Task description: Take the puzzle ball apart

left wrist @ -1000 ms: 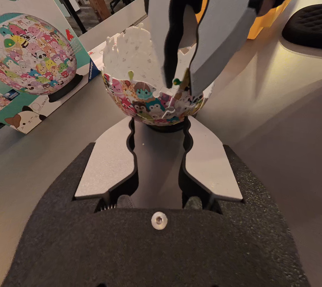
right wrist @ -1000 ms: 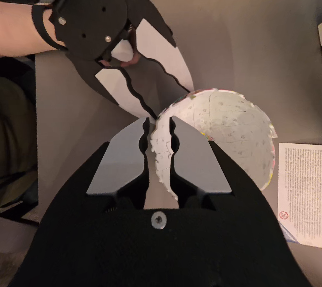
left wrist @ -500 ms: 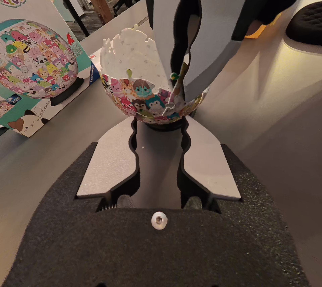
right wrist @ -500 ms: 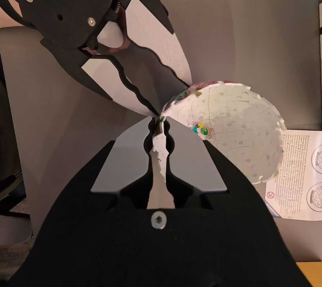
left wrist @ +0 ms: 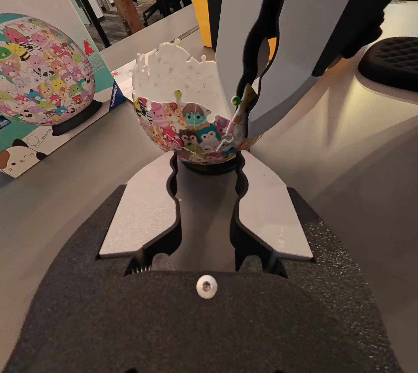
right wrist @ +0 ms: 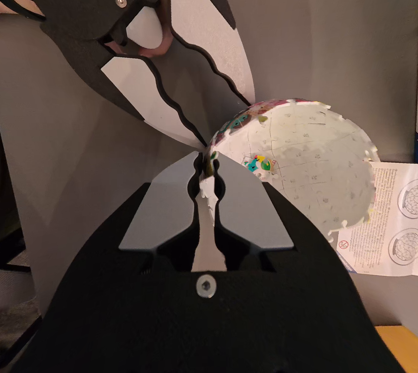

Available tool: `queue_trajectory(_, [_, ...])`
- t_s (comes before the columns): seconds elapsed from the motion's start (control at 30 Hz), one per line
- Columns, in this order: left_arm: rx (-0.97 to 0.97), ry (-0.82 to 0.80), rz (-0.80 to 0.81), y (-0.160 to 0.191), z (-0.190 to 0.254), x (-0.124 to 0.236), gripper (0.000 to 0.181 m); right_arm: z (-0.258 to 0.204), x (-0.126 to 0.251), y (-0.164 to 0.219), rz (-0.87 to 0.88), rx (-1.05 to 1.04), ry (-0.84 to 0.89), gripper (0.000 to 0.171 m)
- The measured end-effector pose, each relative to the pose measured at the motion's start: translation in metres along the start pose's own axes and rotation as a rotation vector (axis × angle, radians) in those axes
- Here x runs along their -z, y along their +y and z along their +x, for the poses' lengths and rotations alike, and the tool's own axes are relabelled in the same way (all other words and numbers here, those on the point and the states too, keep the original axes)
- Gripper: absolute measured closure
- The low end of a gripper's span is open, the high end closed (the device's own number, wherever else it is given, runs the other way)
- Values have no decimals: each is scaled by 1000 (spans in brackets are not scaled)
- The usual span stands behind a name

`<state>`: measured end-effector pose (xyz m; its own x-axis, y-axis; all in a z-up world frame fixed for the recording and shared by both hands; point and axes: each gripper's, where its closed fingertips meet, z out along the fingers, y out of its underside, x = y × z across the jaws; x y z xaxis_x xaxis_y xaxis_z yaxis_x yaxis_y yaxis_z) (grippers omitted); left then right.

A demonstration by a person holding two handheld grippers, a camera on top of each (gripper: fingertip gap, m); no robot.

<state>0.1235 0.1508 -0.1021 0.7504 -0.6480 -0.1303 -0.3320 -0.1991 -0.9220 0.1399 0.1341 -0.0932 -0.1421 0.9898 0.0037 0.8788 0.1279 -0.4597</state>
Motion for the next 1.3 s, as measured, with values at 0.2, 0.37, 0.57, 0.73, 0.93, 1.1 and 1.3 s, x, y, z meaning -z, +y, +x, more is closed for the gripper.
queue_trajectory(0.2, [10,-11,32,-11,2,3,132,2,10,1,25,-45,-23,163])
queue_trajectory(0.37, [35,-34,22,-13,0,0,130,5,21,-4,118,-143,-111,165])
queue_trajectory(0.57, [37,-66,12,-13,-2,-1,131,10,18,6,81,-120,-102,153])
queue_trajectory(0.73, [55,-65,-11,-7,-2,-4,130,3,12,10,24,-53,-88,166])
queue_trajectory(0.93, [62,-66,-12,-8,0,-8,131,4,11,12,-21,3,-8,167])
queue_trajectory(1.1, [63,-72,-8,-11,0,-9,131,7,14,15,-29,-16,3,166])
queue_trajectory(1.3, [63,-92,-2,-16,0,-11,131,12,20,16,23,-99,-58,165])
